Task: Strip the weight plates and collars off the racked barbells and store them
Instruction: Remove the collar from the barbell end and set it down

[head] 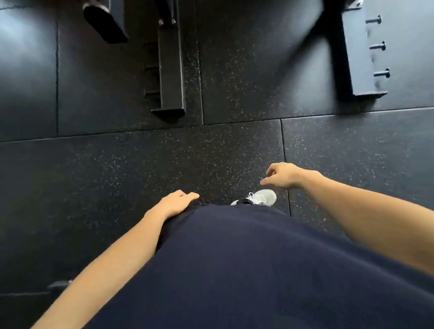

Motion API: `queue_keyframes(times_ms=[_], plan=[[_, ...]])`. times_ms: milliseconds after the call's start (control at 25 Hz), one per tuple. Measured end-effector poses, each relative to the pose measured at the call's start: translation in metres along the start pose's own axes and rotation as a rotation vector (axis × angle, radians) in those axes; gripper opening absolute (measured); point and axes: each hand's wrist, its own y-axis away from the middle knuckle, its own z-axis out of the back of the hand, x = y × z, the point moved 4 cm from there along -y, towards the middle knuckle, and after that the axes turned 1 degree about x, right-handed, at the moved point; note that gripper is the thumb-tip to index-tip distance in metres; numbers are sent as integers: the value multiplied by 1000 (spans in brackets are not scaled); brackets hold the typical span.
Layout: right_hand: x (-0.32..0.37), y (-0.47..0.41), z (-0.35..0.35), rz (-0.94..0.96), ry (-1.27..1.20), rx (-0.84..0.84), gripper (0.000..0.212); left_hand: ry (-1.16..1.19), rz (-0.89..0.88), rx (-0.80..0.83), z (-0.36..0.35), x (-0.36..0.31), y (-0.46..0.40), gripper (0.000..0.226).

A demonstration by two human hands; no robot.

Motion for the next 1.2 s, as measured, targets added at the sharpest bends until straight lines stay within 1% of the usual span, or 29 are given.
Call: queue_keyframes(times_ms=[80,120,200,240,320,360,400,520,640,760,840,920,960,1120,1200], plan=[[34,-5,-8,20,63,10,52,73,24,6,1,33,6,69],[51,-8,-12,33,82,13,53,93,20,37,0,44,10,64],[101,-11,-31,65,123,46,58,99,2,59,3,80,23,58],[129,-12,-44,82,145,59,60,137,-3,53,7,102,26,52],[186,-20,-72,124,186,74,60,272,33,17,21,154,32,28],[214,-25,-84,150,205,74,60,341,43,-5,30,177,34,25],[237,-29,-92,171,221,71,60,373,37,-23,38,198,34,27],[310,-41,-114,229,294,84,61,527,78,-88,62,265,36,46],[386,-56,-125,267,357,82,66,690,114,-146,84,326,35,51],[448,-73,-136,309,392,100,74,766,117,-134,94,367,31,56],[483,-88,-141,313,409,115,76,801,110,-114,105,389,24,51],[523,-107,-139,309,424,129,77,831,96,-109,129,413,13,38],[545,-118,-137,309,435,137,77,837,91,-111,145,425,8,35],[630,-162,-126,320,471,162,73,844,116,-135,223,472,-13,35],[682,-179,-116,328,495,185,71,854,128,-170,273,497,-21,32]])
